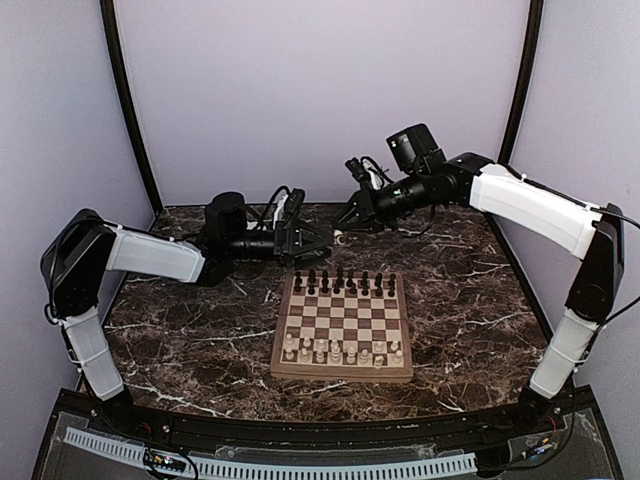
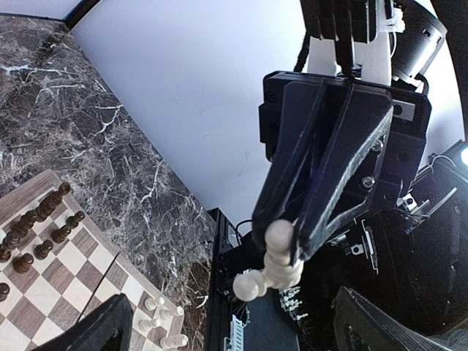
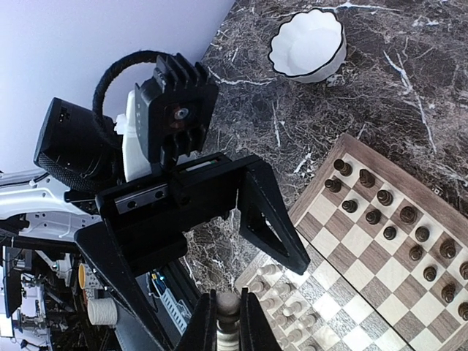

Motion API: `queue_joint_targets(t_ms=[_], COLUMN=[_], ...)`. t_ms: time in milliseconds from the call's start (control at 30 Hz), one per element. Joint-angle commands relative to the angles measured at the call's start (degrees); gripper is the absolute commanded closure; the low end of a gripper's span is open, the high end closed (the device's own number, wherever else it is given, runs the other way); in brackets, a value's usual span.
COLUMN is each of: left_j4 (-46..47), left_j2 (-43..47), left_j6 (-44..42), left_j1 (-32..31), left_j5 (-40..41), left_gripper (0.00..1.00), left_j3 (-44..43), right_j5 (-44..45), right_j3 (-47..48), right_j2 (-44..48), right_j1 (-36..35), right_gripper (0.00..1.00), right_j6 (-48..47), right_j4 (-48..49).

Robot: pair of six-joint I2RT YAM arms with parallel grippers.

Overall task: Set up the chess pieces on the board
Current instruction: Pass from the right arm to the left

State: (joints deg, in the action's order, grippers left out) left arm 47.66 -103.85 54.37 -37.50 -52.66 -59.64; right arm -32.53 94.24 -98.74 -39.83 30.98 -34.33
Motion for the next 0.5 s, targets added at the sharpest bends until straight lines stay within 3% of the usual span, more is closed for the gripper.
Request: queue_joint_targets(t_ms=[0,467], left_j4=[6.17,11.95], left_j2=[-0.30,-4.40], left_j6=[2.62,7.62], left_j1=[-0.37,-0.99], left_j5=[-2.74,-6.88], left_gripper=[0.01,0.36], left_j3=[-2.84,-6.03], right_j5=[-1.73,-2.41], right_j3=[1.11,-0.67], right_j2=[0.43,0.17], right_j1=[0.41,1.31], right_gripper=[0.96,0.95], right_j6=[0.75,0.76], right_j4=[2.78,3.77])
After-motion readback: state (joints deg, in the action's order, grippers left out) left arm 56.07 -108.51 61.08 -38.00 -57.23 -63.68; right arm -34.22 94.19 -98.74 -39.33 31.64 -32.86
